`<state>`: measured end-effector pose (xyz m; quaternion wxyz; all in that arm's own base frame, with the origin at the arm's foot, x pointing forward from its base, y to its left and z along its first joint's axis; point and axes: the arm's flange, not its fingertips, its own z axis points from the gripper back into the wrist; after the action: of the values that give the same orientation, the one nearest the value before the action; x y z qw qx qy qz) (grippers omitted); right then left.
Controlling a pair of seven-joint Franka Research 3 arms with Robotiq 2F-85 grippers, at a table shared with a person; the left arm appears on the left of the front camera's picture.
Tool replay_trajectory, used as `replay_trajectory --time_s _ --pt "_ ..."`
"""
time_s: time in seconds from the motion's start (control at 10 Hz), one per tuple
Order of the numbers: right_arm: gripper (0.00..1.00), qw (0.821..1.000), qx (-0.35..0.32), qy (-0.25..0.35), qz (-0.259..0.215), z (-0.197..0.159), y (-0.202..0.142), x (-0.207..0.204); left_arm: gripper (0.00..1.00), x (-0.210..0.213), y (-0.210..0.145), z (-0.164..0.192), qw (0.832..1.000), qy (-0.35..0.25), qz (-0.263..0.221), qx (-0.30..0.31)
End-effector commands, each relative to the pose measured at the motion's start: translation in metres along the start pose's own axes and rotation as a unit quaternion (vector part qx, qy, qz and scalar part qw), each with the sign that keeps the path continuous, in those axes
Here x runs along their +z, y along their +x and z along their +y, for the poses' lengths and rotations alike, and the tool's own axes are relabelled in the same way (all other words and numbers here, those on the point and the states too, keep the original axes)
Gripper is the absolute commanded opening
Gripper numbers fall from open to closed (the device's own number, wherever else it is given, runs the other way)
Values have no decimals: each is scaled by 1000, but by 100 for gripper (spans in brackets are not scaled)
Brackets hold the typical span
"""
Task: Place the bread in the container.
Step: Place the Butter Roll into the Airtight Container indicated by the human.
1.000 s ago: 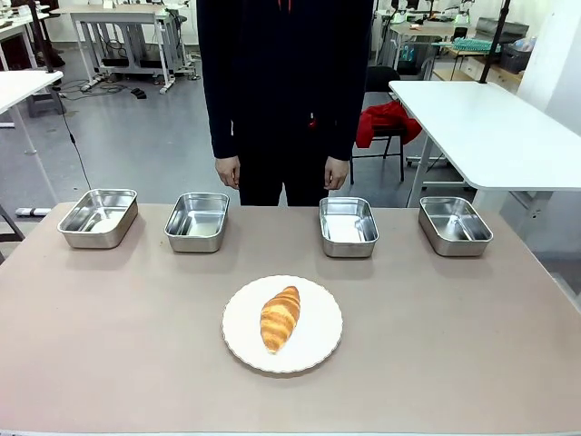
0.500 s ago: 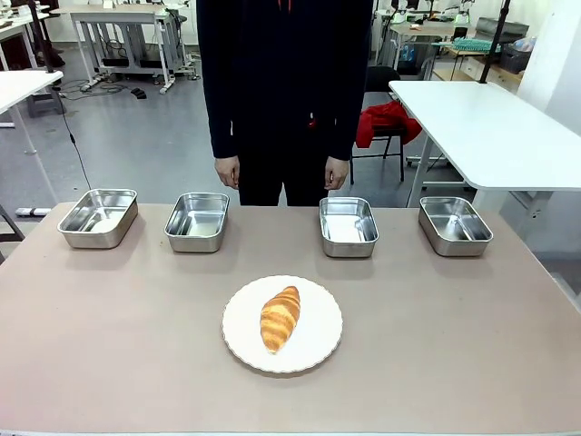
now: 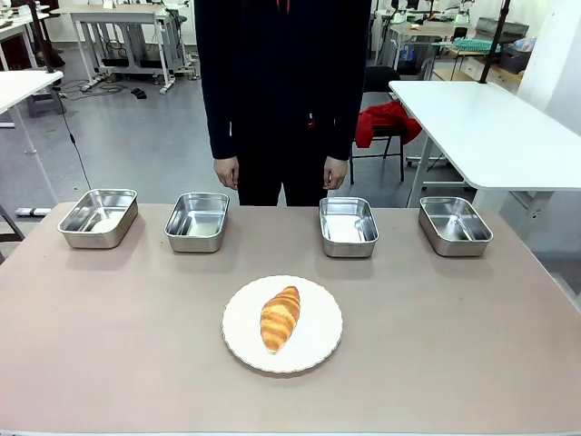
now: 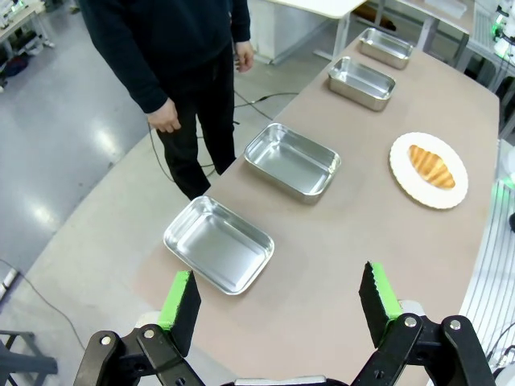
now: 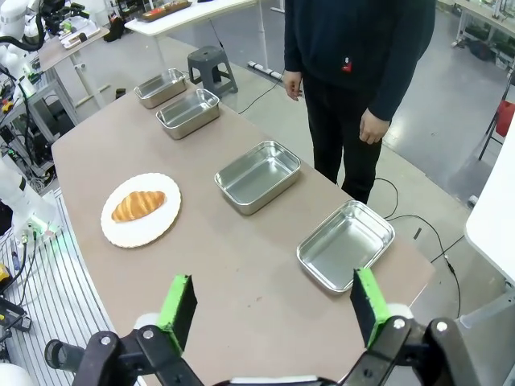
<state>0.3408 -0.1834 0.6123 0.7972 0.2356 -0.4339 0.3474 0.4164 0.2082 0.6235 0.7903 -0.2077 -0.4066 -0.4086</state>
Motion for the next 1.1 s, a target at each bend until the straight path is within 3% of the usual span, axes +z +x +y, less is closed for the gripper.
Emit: replay_trajectory --time_s 0.0,1.0 --pt "100 1000 5 3 -10 0 2 1 100 1 1 -1 1000 0 -3 -7" --pt "100 1000 5 3 -10 0 2 1 100 1 1 -1 1000 0 -3 -7"
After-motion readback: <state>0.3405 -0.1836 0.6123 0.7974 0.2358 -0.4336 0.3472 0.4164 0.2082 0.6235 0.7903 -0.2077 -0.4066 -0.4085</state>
